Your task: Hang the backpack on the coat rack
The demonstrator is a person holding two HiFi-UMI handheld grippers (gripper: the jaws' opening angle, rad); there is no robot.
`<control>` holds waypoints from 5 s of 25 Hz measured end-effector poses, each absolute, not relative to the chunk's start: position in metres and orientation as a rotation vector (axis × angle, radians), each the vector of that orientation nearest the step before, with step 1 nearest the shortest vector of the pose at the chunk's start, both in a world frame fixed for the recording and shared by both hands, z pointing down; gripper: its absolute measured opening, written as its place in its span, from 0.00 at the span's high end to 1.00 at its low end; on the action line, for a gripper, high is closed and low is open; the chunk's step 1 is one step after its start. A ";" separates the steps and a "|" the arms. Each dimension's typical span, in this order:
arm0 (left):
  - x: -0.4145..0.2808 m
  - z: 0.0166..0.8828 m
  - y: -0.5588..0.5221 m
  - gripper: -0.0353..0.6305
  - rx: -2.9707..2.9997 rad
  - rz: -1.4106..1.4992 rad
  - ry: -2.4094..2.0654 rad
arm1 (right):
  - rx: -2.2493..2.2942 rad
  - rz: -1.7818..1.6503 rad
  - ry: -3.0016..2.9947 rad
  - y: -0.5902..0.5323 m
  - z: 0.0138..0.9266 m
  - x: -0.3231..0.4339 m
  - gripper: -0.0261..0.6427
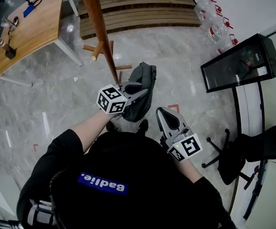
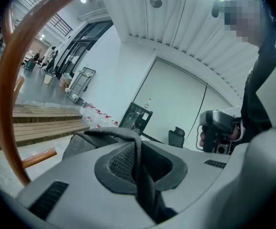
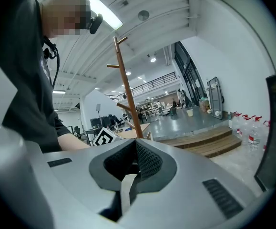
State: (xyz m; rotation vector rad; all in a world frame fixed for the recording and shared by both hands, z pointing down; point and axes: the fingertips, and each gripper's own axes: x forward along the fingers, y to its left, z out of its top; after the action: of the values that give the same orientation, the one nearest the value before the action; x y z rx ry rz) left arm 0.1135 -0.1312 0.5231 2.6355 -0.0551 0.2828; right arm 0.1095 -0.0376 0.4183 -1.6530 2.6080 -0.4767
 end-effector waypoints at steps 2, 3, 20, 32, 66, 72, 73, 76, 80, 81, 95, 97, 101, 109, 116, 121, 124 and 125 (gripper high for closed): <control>0.121 0.530 -0.140 0.87 2.627 0.285 -0.071 | -1.665 -0.492 2.601 -0.036 0.421 0.117 0.95; 0.123 0.534 -0.145 0.87 2.624 0.286 -0.083 | -1.671 -0.500 2.599 -0.036 0.423 0.120 0.95; 0.129 0.598 -0.205 0.87 2.580 0.334 -0.228 | -1.707 -0.589 2.616 -0.047 0.445 0.131 0.95; 0.109 0.618 -0.230 0.87 2.549 0.338 -0.286 | -1.743 -0.616 2.612 -0.046 0.449 0.129 0.95; 0.060 0.647 -0.250 0.87 2.520 0.352 -0.368 | -1.728 -0.644 2.700 -0.045 0.459 0.107 0.95; 0.051 0.655 -0.253 0.87 2.516 0.366 -0.394 | -1.722 -0.642 2.718 -0.045 0.460 0.103 0.95; 0.048 0.657 -0.254 0.87 2.514 0.370 -0.400 | -1.722 -0.643 2.720 -0.045 0.460 0.103 0.95; 0.041 0.662 -0.257 0.87 2.506 0.381 -0.422 | -1.719 -0.644 2.729 -0.044 0.460 0.101 0.95; 0.034 0.670 -0.260 0.87 2.496 0.397 -0.437 | -1.718 -0.648 2.737 -0.042 0.462 0.098 0.95; 0.033 0.671 -0.261 0.87 2.496 0.401 -0.438 | -1.719 -0.652 2.738 -0.042 0.463 0.098 0.95; 0.025 0.687 -0.263 0.85 2.477 0.475 -0.492 | -1.676 -0.642 2.762 -0.035 0.464 0.104 0.95; 0.024 0.689 -0.263 0.84 2.477 0.493 -0.516 | -1.663 -0.636 2.763 -0.033 0.465 0.106 0.95; 0.021 0.689 -0.265 0.82 2.470 0.509 -0.560 | -1.627 -0.624 2.774 -0.030 0.462 0.113 0.95; 0.002 0.690 -0.257 0.82 2.440 0.590 -0.698 | -1.524 -0.600 2.809 -0.026 0.461 0.135 0.95; -0.019 0.664 -0.219 0.82 2.426 0.578 -0.838 | -1.320 -0.588 2.847 -0.031 0.465 0.137 0.95; -0.025 0.606 -0.167 0.82 2.490 0.437 -0.897 | -1.172 -0.561 2.880 -0.036 0.460 0.115 0.95; -0.031 0.582 -0.133 0.82 2.503 0.385 -0.889 | -1.118 -0.531 2.921 -0.033 0.455 0.096 0.95; -0.033 0.572 -0.123 0.83 2.508 0.356 -0.885 | -1.105 -0.513 2.933 -0.032 0.451 0.089 0.95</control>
State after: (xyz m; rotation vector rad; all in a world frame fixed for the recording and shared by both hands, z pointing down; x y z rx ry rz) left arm -0.0325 -0.1233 0.5725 2.5083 -0.8845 0.3563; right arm 0.0893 -0.0323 0.4513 -1.1054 2.9334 -0.5130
